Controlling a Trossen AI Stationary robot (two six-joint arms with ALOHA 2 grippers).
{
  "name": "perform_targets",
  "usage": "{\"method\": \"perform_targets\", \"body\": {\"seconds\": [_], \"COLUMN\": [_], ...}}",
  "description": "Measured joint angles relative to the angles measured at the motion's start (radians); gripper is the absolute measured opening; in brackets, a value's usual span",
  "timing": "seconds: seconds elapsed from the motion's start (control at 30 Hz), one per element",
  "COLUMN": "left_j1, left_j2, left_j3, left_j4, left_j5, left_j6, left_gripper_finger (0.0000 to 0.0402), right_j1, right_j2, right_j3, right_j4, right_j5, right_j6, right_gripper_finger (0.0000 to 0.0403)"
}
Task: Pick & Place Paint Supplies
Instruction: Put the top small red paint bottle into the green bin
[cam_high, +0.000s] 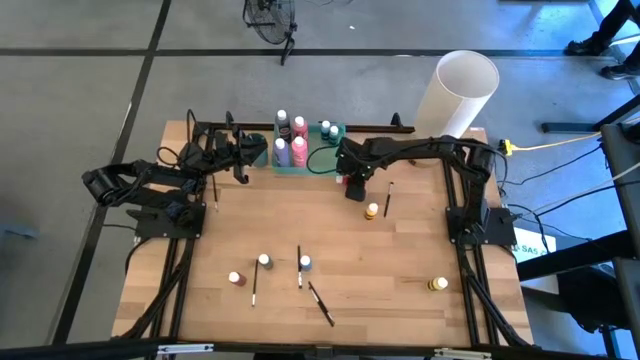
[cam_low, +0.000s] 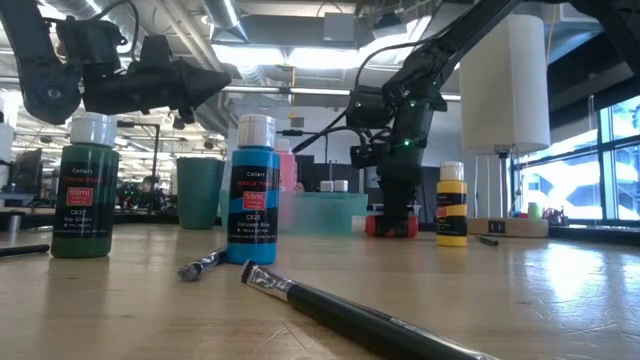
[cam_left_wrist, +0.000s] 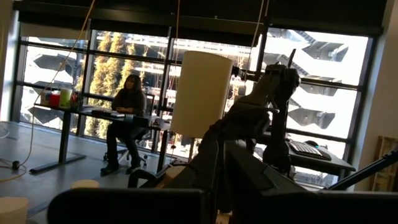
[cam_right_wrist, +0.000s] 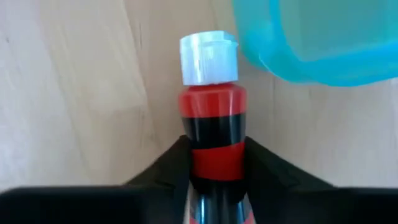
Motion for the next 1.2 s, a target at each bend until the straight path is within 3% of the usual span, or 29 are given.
{"method": "perform_targets", "body": {"seconds": [0.07,0.57,0.93,1.1,1.2], "left_j1": [0.000,0.000,0.000,-0.011,-0.054], "left_j2": [0.000,0.000,0.000,0.000,0.000], "left_j3": [0.000,0.000,0.000,0.000,0.000], "left_j4": [0.000,0.000,0.000,0.011,0.053], "left_j5": [0.000,0.000,0.000,0.061,0.105], "left_j6": [0.000,0.000,0.061,0.061,0.072], "left_gripper_finger": [0.0020,0.0020,0.0019,0.0019,0.0019], "right_j1": [0.012,0.108,0.217,0.324,0.381], "right_j2": [-0.001,-0.047,-0.100,-0.100,-0.100], "right_j3": [0.001,0.003,0.238,0.335,0.383], "right_j4": [-0.015,-0.110,-0.169,-0.026,0.097], "right_j5": [0.002,0.050,0.055,0.061,0.123], "right_j6": [0.006,0.026,0.048,0.005,-0.002], "right_gripper_finger": [0.0088,0.0089,0.0089,0.0089,0.0089]}}
